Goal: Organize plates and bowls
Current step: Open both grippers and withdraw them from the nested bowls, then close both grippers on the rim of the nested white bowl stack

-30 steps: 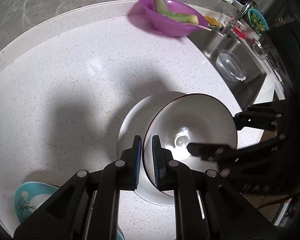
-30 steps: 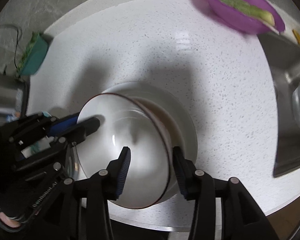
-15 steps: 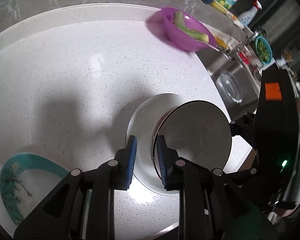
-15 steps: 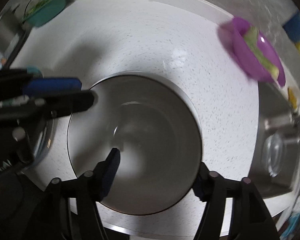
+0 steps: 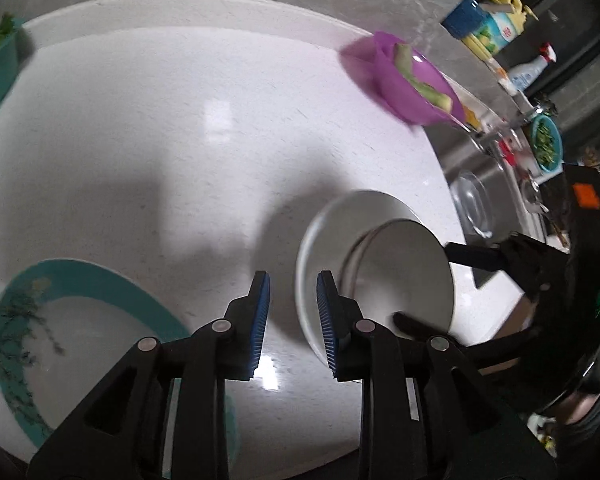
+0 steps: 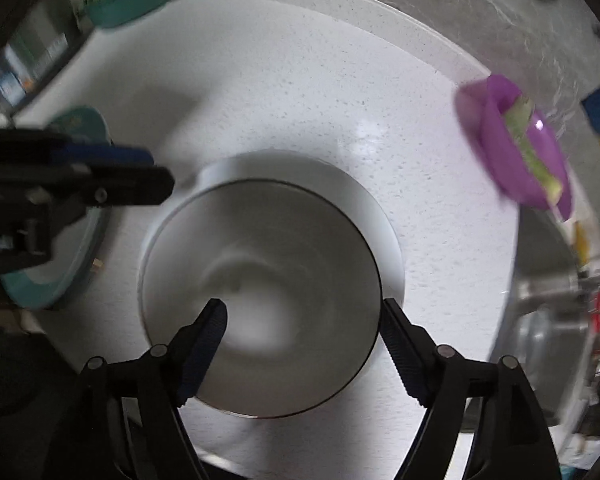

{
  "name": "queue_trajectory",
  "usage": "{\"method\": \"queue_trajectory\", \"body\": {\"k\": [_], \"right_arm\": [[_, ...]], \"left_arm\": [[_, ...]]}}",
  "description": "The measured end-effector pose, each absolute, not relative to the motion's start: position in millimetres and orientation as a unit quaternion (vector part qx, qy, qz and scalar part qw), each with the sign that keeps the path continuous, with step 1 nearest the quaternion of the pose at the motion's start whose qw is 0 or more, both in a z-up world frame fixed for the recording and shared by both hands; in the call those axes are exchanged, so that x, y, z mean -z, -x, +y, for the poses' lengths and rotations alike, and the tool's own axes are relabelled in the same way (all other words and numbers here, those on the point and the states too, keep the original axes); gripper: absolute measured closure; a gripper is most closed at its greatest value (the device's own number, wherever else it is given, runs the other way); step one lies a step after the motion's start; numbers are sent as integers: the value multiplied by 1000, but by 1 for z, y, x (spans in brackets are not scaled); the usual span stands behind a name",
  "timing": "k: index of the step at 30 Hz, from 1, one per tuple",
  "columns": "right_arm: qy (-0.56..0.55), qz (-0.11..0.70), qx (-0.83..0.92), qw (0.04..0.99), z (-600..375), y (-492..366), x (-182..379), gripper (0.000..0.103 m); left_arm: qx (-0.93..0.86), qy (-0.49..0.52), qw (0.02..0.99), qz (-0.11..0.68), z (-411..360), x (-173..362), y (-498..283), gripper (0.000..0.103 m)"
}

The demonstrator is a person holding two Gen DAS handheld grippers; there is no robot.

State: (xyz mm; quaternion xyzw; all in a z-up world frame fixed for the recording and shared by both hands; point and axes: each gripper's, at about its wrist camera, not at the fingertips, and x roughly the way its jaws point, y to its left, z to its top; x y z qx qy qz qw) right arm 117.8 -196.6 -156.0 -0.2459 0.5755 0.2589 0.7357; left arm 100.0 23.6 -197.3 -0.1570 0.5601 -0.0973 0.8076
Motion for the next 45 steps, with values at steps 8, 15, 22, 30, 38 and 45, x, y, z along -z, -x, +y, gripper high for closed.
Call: {"method": "queue_trajectory", "body": {"k": [8,15,22,30,38,45], "right_arm": [[71,584,-283,757,-272,-162,130,37],[13,637,-277,719,-309,-177,172,61],[22,657,-296,693,-295,-171,192,61],[37,663,-291,689,-282,-169,212,66],[16,653,-302,694,-299,-169,218,67],[16,655,-330,680,-294,-166,225,69]], "left_arm": [[87,82,798,590,18,206,-109,33],[74,91,782,612,34,227,-122,33],[90,55,759,642,26,252,-134,35],[97,15,754,649,16,267,-155,37],[106,2,745,659,15,287,-173,38],[122,-28,746,654,10,288,-187,57]]}}
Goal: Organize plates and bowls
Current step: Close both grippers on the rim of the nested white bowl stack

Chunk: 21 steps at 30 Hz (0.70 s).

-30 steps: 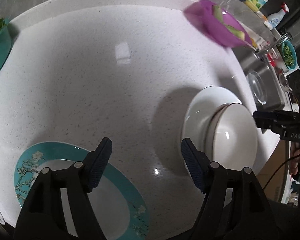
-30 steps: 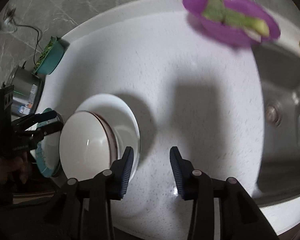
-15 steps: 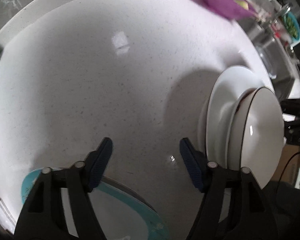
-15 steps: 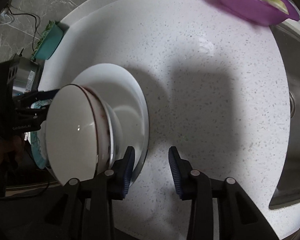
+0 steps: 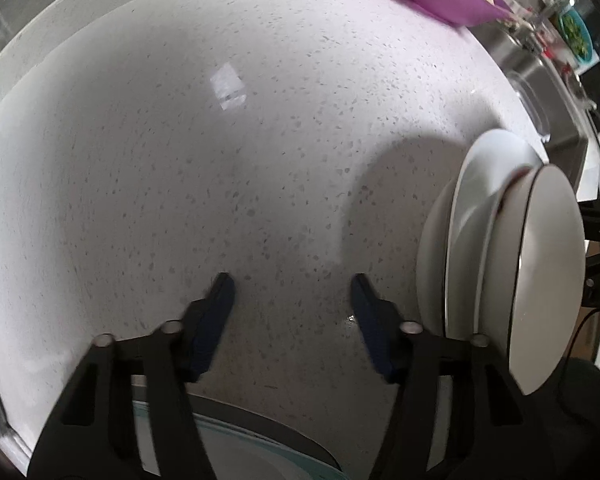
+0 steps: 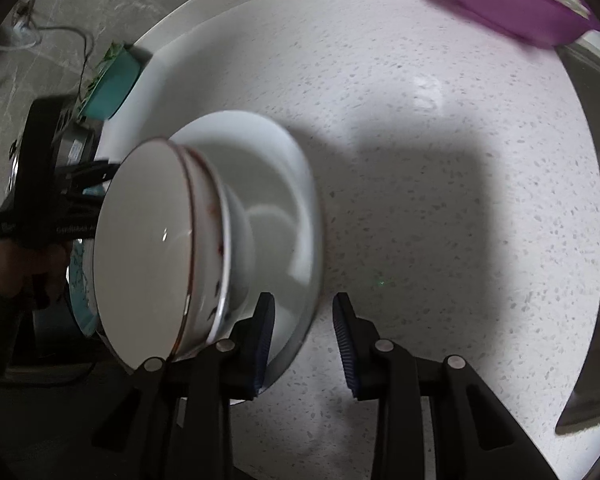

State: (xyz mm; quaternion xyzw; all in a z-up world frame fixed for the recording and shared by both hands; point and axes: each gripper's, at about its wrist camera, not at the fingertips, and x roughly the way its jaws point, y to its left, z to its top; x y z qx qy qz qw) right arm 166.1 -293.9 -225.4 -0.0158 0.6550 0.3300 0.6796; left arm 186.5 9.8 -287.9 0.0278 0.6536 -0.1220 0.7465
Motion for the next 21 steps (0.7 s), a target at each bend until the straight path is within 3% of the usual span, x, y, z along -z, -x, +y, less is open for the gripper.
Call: {"method": "queue_trajectory", "body": {"k": [2,6,10,12,15,17,21], "right_arm": [[3,655,-337,677,-294,-166,228,69],[-14,652,-336,680,-298,-167,230,69],[-32,654,-338,676,-308,-168,232,69],[-40,655,-343,672,-313,-167,231,69],[-38,654,-350,669,-316,-165,229,69],[-36,653,-354,668,-318,-164,227,68],[-44,655,-353,667,-322,-163,226,68]], "left_arm": [[126,-31,744,656,4,287,-189,68],[129,-19,741,659,-3,282,-187,72],[144,45,722,675,0,283,-185,64],[151,60,718,677,4,281,-182,47],[158,57,715,679,6,276,-174,42],[165,67,712,679,12,271,-167,31],[160,76,720,671,14,258,-159,31]]}}
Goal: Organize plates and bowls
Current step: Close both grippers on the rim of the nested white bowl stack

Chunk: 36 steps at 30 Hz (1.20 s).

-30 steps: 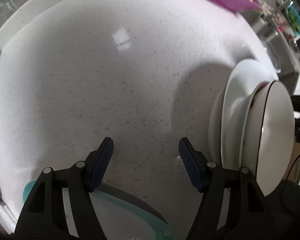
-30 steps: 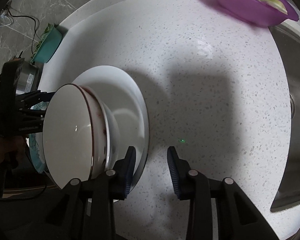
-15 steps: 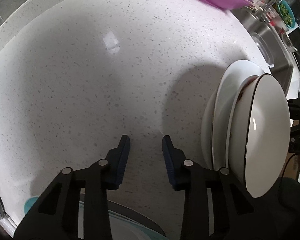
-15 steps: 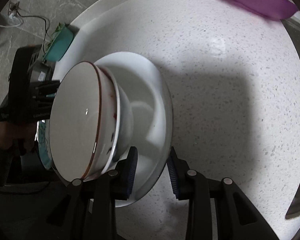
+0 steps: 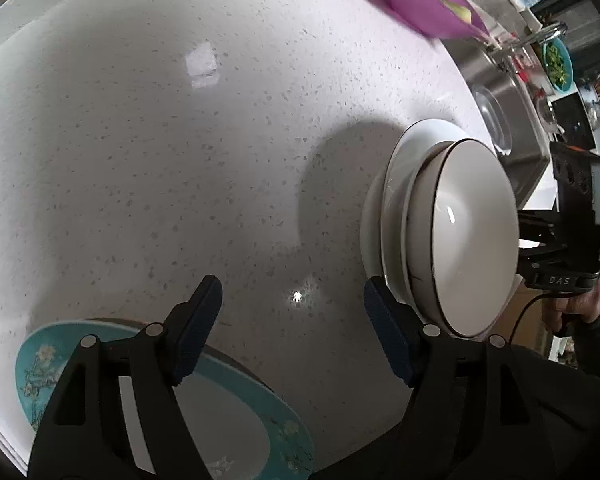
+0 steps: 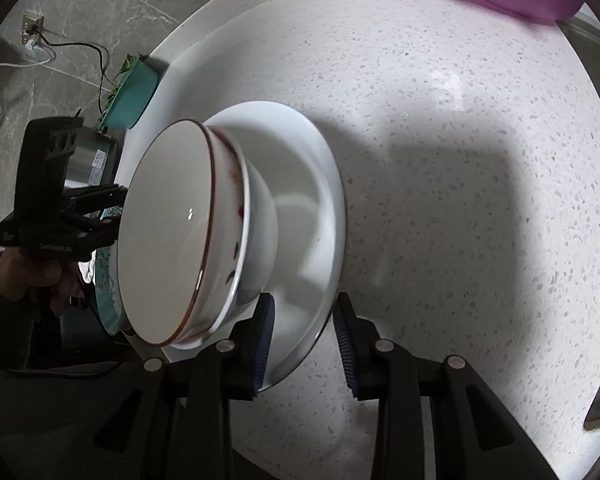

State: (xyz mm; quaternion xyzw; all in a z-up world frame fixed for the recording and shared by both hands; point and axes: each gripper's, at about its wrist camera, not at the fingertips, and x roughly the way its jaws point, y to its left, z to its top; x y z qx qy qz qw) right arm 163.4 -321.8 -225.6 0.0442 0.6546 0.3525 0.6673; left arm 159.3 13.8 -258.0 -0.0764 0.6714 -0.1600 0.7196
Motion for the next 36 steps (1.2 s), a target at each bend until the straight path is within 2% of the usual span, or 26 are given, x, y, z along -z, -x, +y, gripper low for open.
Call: {"method": "queue_trajectory", "body": {"k": [10,16,28,30,36], "right_arm": [[-49,657,-354,664,-320,-161,222,67],[-48,658,-352,664,-318,-160,222,67],[-57,656,-340,671,-321,-152,220,67],[-60,656,-332,675,-324,-154,220,67],[-42,655,-325,681,-317,-152,220,64]], "left_arm": [[197,62,721,661,17,231,-158,31],[202,8,714,670,4,231,-161,29],[229,-8,693,683,-26,239,-151,25],[237,0,687,686,-33,245,-150,22],[205,3,697,688,-43,257,-161,23]]}}
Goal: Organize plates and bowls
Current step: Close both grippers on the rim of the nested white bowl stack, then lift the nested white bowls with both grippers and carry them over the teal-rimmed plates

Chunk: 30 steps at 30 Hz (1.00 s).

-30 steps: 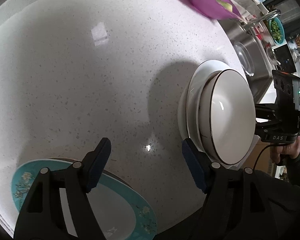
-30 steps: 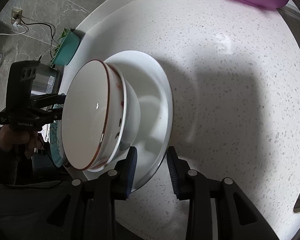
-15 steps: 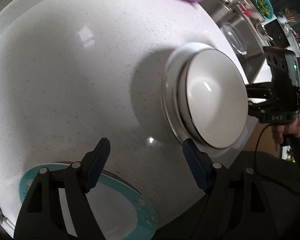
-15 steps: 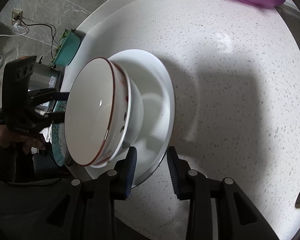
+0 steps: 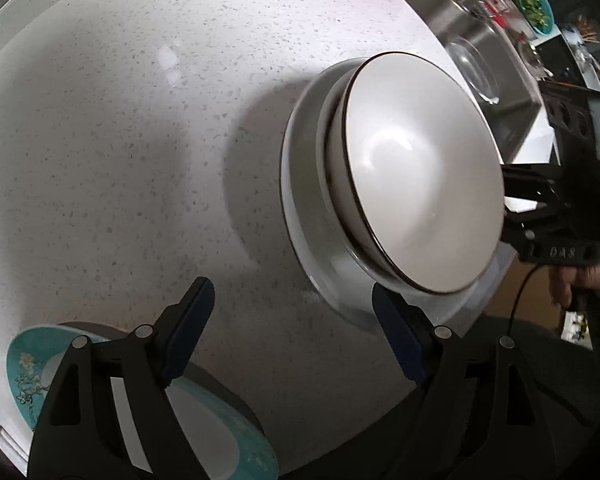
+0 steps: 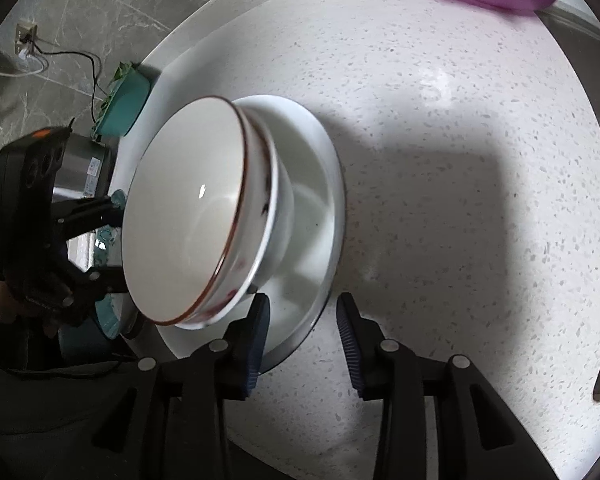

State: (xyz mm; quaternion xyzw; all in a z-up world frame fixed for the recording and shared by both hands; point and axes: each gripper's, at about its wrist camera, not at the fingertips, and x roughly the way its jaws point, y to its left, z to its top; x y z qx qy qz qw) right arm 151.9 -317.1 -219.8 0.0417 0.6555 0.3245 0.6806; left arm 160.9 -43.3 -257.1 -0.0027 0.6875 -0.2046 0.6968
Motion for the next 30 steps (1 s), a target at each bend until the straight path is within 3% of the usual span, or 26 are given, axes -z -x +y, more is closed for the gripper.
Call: {"method": "queue_trajectory", "body": {"k": [16,19,24,25,26,29,30], "right_arm": [[-33,646,-274,712,-309,-172,224,64],[-32,641,-279,714,-303,-173,225,64],[-21,637,-283,716,-298,-173,225,64],[-21,637,-282,717,-297,-174,225,64],[-22,637,-281,717,-296,-174,225,64],[-19,636,-275,721,-294,-175,225,66],[-15,637,-269,722,-292,-176,225,72]], "left_arm": [[149,-12,744,652,-69,268,-175,26],[138,-21,751,645,-72,269,-178,49],[139,-26,757,639,-83,270,-177,60],[140,-26,757,637,-84,270,-177,65],[143,-23,759,635,-84,269,-178,76],[150,-16,760,632,-83,267,-181,89],[152,-17,759,632,-85,267,-181,89]]}}
